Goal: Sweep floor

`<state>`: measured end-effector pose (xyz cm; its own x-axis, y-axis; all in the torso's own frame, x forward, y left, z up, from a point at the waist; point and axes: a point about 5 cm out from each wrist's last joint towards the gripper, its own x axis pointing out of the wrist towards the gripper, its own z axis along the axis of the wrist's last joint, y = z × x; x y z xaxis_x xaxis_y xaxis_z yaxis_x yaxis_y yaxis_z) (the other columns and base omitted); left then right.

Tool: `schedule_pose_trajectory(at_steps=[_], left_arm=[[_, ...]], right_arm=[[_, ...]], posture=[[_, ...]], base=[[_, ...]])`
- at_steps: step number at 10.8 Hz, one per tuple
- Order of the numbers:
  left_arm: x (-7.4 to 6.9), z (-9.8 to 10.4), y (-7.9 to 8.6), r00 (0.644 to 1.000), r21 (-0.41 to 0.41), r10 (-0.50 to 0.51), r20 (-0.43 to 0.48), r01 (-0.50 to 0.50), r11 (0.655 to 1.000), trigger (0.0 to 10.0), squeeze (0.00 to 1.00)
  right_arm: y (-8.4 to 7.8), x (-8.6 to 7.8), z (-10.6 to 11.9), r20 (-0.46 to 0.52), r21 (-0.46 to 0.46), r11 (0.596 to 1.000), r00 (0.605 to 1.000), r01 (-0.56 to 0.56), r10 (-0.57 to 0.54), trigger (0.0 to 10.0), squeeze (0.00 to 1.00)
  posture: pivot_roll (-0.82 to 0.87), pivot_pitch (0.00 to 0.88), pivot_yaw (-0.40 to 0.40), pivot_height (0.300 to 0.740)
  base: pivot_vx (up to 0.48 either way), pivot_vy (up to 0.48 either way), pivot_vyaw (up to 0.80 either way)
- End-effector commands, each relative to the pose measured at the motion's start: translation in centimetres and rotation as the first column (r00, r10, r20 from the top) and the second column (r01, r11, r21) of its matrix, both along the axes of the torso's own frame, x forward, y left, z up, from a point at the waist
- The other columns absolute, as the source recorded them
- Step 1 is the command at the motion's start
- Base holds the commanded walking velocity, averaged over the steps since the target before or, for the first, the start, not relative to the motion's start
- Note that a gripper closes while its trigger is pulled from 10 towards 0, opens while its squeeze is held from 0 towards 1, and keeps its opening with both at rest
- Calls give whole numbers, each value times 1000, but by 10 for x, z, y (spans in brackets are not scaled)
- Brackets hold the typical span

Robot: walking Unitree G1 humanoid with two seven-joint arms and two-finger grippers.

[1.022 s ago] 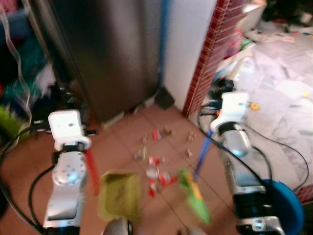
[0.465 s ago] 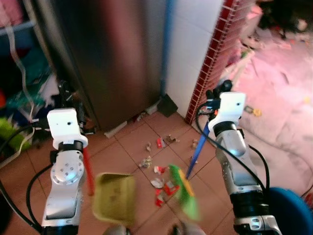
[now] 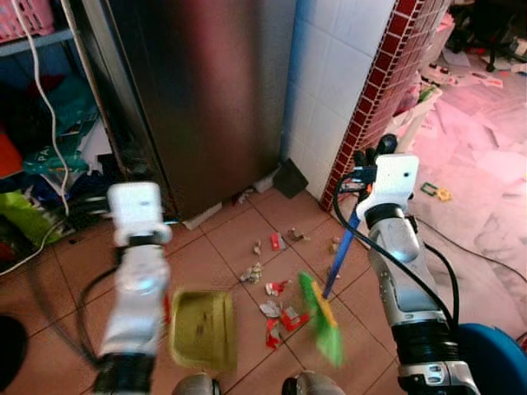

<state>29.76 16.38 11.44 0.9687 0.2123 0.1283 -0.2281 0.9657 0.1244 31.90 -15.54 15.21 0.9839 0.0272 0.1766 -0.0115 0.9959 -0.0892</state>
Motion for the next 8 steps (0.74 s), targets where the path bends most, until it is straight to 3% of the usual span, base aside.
schedule_pose_trajectory(at_steps=[1, 3, 4, 6, 8], left_arm=[[7, 6, -7, 999, -16, -12, 46, 13, 1000, 10000, 0], [19, 4, -24, 996, -26, -54, 69, 56, 998, 10000, 0], [23, 2, -32, 993, -12, -76, 86, 77, 997, 10000, 0], [25, -8, -36, 995, 29, -69, 75, 67, 997, 10000, 0], [27, -12, -37, 995, 40, -67, 75, 64, 997, 10000, 0]], right_arm=[[-2, 2, 13, 57, -15, 1000, 998, 15, -15, 10000, 0], [-2, 2, 11, 50, -8, 1000, 999, 22, -21, 10000, 0], [-2, 1, 10, 49, -2, 1000, 999, 23, -23, 4118, 0], [-2, 0, 8, 39, -8, 1000, 999, 30, -29, 10000, 0], [-3, -1, 4, 25, -4, 999, 999, 36, -36, 10000, 0]], posture=[[-72, 77, -27, 740], [-83, 81, -25, 740], [-90, 80, -22, 740], [-100, 81, -16, 740], [-97, 76, -12, 740]], base=[[0, 0, 0], [0, 0, 0], [0, 0, 0], [0, 0, 0], [0, 0, 0]])
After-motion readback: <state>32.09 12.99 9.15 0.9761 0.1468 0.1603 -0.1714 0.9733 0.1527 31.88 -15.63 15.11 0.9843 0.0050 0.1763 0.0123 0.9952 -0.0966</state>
